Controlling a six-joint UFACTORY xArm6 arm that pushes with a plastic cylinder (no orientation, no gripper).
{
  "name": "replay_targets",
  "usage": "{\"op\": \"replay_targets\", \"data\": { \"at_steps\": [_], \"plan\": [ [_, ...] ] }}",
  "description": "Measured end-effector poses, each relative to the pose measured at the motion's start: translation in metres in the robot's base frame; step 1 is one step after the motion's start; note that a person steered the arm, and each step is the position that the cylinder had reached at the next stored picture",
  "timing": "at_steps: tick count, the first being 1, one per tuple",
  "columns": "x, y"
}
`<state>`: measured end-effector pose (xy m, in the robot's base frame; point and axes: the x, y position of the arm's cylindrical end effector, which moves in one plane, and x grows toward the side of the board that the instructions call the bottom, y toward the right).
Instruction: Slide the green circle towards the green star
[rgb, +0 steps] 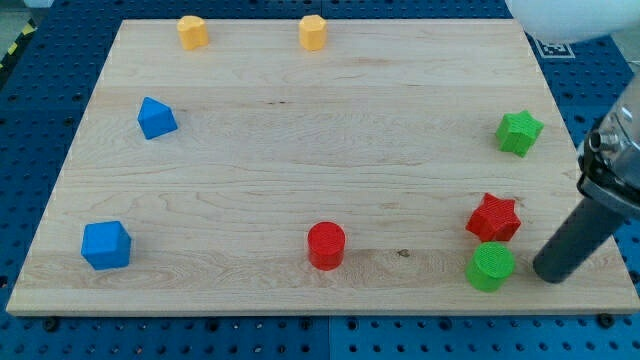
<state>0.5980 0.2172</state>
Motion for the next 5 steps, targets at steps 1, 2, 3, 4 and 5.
{"op": "replay_targets", "data": {
  "at_steps": [1,2,3,4,5],
  "plan": [
    [0.02,-0.023],
    [0.02,-0.04],
    [0.02,-0.048],
    [0.02,-0.064],
    [0.02,-0.063]
  ]
}}
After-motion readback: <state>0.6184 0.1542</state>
